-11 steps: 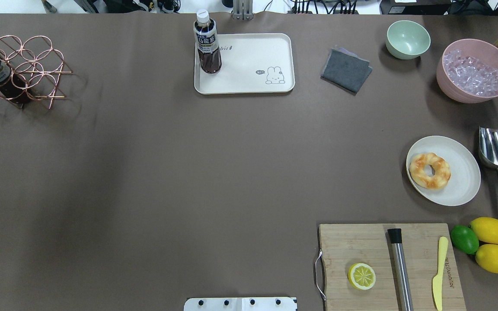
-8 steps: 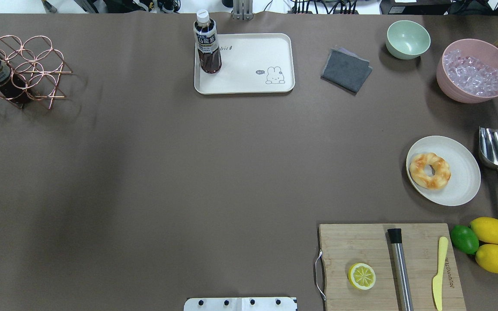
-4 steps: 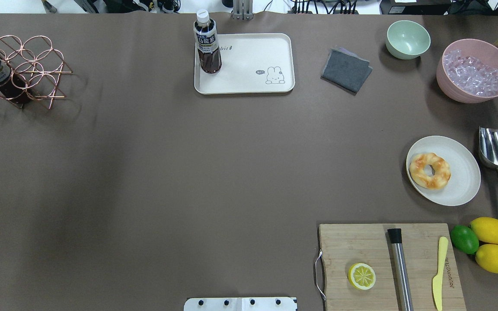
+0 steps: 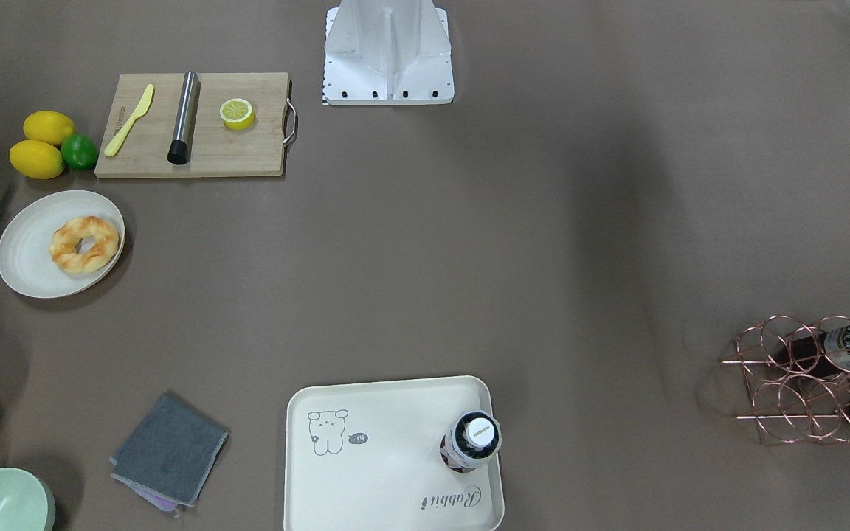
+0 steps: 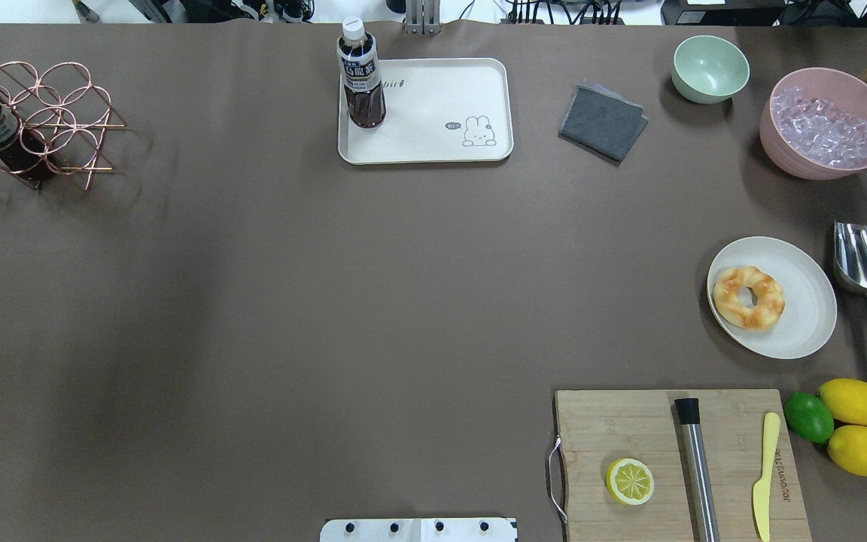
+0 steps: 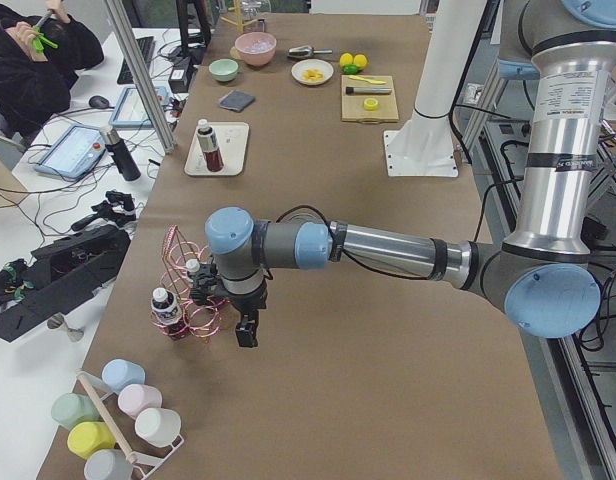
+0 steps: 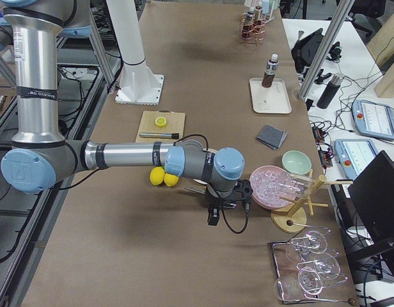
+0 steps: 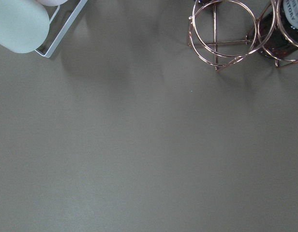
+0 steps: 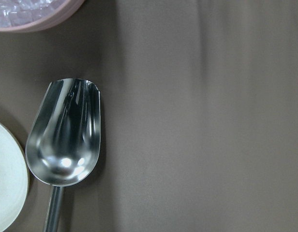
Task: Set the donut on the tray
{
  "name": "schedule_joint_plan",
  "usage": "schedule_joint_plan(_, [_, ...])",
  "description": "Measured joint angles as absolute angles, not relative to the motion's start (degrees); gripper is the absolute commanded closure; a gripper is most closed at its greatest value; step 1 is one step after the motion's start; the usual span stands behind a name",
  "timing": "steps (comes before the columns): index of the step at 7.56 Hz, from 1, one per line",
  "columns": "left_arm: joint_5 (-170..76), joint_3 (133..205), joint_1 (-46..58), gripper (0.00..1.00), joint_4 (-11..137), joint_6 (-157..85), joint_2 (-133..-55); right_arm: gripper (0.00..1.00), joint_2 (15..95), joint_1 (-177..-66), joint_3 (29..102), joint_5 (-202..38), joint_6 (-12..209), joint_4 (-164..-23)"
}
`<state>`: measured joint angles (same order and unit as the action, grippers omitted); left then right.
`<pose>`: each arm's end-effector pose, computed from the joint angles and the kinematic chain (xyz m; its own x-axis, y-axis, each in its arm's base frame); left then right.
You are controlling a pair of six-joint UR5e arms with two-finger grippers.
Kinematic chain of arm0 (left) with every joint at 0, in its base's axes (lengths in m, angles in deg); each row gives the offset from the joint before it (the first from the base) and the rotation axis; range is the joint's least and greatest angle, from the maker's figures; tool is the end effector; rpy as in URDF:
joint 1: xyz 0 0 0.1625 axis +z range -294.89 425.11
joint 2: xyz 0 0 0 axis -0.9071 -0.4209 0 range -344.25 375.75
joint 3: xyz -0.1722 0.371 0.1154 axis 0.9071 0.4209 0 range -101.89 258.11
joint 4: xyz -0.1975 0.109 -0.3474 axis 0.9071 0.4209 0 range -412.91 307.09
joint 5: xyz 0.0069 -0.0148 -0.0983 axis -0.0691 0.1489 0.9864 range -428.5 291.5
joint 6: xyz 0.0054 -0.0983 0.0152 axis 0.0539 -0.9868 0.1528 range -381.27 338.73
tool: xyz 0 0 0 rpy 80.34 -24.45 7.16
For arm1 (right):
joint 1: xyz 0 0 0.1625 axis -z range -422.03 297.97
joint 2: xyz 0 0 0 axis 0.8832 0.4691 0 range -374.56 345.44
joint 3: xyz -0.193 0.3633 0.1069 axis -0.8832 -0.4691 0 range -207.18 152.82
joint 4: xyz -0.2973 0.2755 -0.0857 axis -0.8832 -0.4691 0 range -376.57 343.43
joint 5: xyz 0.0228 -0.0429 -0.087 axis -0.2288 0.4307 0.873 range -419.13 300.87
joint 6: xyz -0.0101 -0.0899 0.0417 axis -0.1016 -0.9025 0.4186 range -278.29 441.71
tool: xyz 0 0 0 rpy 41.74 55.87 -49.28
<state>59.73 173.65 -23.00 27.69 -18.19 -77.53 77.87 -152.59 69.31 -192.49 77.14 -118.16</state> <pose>-0.0547 -0.5129 0.6058 0.7823 0.0734 -0.6185 -0.0752 0.9969 0.0232 0.0695 -0.4618 0.6443 0.7246 0.0178 0.6890 0.0481 0.9959 -0.0764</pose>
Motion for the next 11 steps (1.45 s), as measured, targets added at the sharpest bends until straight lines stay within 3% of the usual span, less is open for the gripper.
schedule_joint_plan(6, [59.7, 173.7, -23.0, 0.02, 27.7, -18.3, -77.4, 0.00, 78.1, -151.7, 72.7, -197.4, 83.3, -116.6])
schedule_joint_plan(11, [59.7, 173.7, -22.7, 0.02, 27.7, -18.2, -77.4, 0.00, 84.2, -141.4, 73.7, -198.4, 109.3, -92.7])
